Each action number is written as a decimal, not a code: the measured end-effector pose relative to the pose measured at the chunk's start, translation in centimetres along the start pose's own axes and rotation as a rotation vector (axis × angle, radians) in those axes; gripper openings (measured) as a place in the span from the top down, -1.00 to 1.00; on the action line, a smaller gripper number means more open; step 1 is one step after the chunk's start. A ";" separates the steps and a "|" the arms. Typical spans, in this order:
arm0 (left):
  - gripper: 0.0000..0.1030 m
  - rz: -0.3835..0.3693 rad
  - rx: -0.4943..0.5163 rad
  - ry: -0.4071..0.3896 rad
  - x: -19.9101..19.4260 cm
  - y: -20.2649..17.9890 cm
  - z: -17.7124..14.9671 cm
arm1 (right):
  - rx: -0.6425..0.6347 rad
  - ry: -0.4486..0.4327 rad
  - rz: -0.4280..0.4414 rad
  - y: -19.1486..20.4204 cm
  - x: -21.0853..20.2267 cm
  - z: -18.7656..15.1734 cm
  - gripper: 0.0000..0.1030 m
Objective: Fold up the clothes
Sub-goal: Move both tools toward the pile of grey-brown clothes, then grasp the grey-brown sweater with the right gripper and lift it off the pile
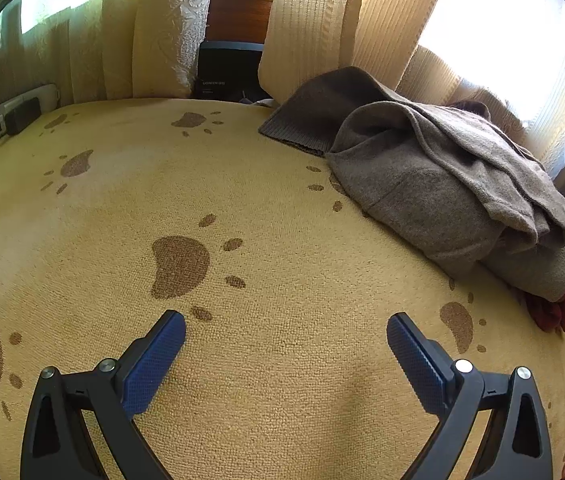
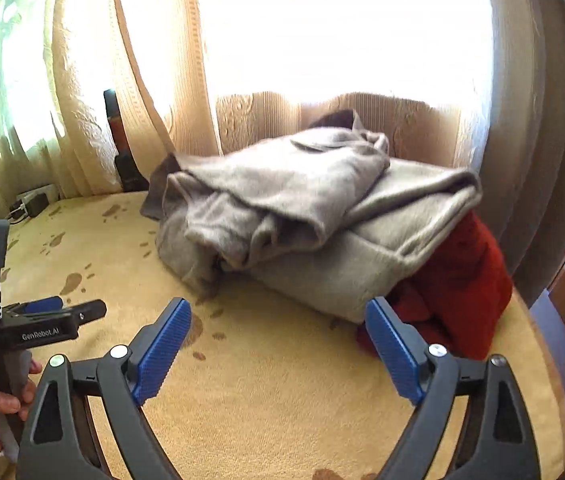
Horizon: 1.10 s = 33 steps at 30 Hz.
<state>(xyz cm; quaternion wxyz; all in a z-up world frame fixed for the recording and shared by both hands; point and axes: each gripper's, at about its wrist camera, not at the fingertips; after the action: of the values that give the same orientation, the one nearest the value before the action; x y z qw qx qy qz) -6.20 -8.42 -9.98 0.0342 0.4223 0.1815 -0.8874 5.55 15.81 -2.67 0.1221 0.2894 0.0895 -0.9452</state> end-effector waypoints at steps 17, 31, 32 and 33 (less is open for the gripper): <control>-0.99 0.011 0.007 0.001 0.2 0.1 -0.1 | -0.153 0.031 -0.235 -4.6 10.4 8.0 0.05; -0.99 0.022 0.010 0.001 0.2 0.0 -0.1 | 0.012 -0.160 -0.105 -7.1 3.6 12.9 0.82; -0.99 0.021 0.009 0.001 0.2 0.0 -0.1 | -0.002 -0.199 -0.110 -6.8 1.9 13.6 0.83; -0.99 0.018 0.007 0.000 0.2 0.0 -0.1 | -0.008 -0.237 -0.112 -6.4 0.2 14.4 0.83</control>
<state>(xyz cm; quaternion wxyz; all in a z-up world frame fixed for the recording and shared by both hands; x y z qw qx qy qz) -6.25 -8.38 -10.20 0.0407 0.4242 0.1743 -0.8877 -3.96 18.46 9.60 0.0802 0.1698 0.0942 -0.9777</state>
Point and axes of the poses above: each gripper's, at about its wrist camera, not at the fingertips, and x roughly the way its jaws point, y to its left, z to its top, and after that the axes turned 7 degrees about -x, right-handed
